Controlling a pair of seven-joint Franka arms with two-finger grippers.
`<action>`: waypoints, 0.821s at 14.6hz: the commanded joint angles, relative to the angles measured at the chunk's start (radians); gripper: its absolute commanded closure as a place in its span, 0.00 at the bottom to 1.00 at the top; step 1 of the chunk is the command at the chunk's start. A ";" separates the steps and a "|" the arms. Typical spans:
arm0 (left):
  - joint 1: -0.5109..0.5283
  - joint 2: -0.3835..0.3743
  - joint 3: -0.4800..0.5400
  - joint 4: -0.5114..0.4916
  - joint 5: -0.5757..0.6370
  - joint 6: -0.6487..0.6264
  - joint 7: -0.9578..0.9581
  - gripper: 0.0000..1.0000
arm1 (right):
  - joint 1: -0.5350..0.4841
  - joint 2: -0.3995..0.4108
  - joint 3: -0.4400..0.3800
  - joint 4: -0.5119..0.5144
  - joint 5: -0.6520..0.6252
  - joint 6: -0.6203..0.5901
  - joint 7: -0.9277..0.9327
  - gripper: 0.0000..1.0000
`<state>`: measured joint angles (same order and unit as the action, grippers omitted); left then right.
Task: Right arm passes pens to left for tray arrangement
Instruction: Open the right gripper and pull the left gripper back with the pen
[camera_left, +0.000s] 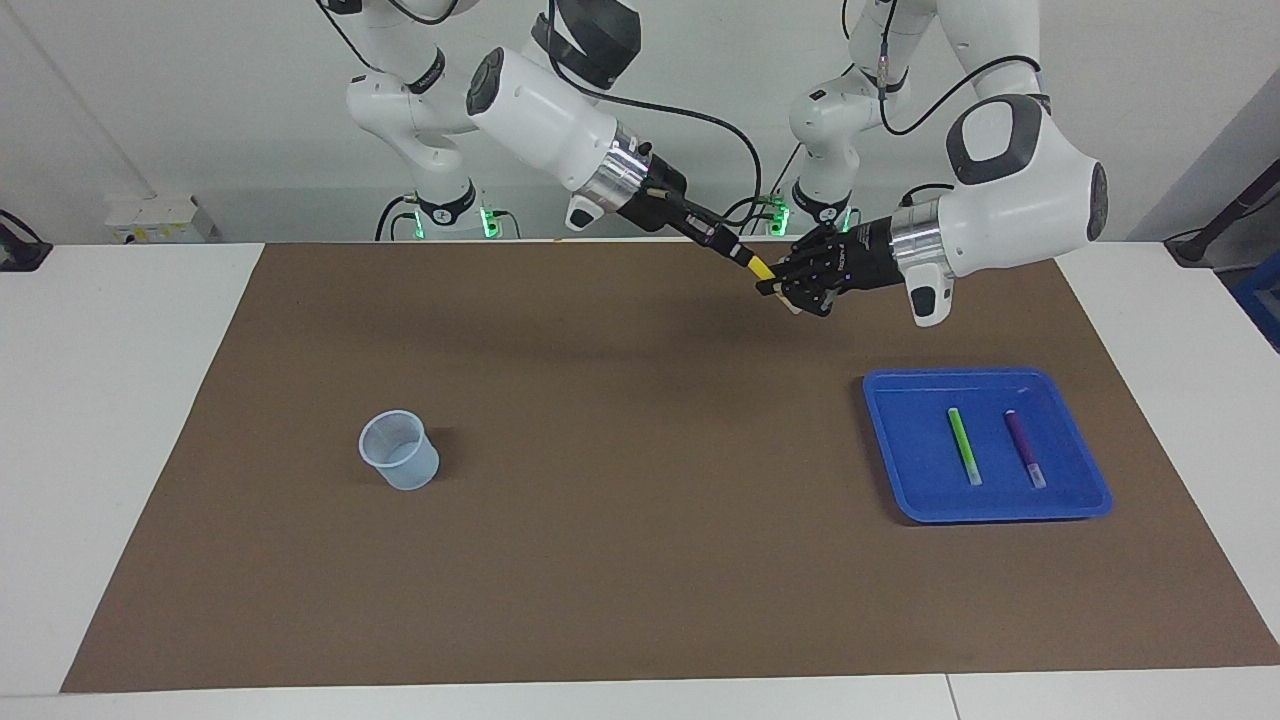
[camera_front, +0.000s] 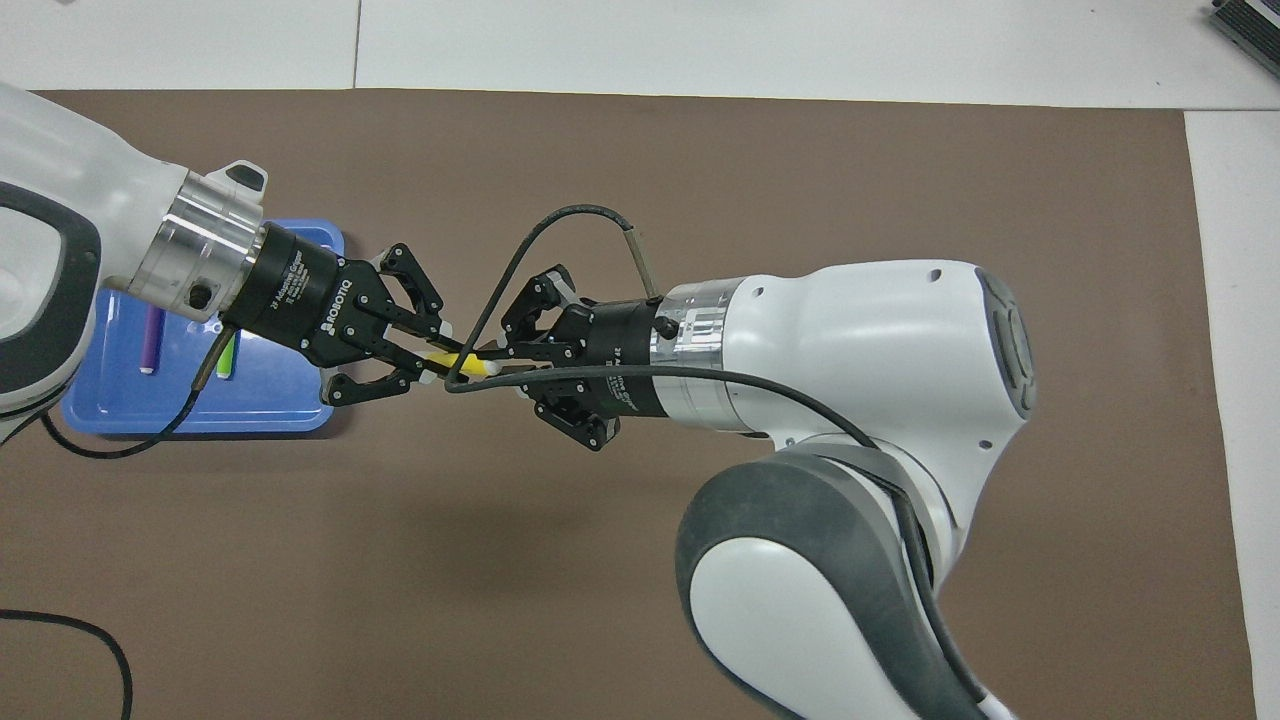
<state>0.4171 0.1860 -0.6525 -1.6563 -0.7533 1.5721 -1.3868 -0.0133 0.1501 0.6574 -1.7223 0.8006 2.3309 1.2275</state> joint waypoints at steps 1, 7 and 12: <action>0.011 -0.028 0.001 -0.005 -0.001 -0.004 -0.009 1.00 | 0.003 0.011 0.004 0.012 -0.003 0.005 0.006 1.00; 0.011 -0.033 0.004 -0.003 0.031 0.005 0.002 1.00 | -0.013 0.011 0.004 0.012 -0.003 -0.007 0.004 0.73; 0.008 -0.040 -0.003 0.016 0.184 -0.001 0.142 1.00 | -0.014 0.011 0.004 0.012 -0.003 -0.013 0.000 0.64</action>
<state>0.4185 0.1742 -0.6523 -1.6359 -0.6213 1.5758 -1.3118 -0.0187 0.1530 0.6555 -1.7207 0.8006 2.3302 1.2274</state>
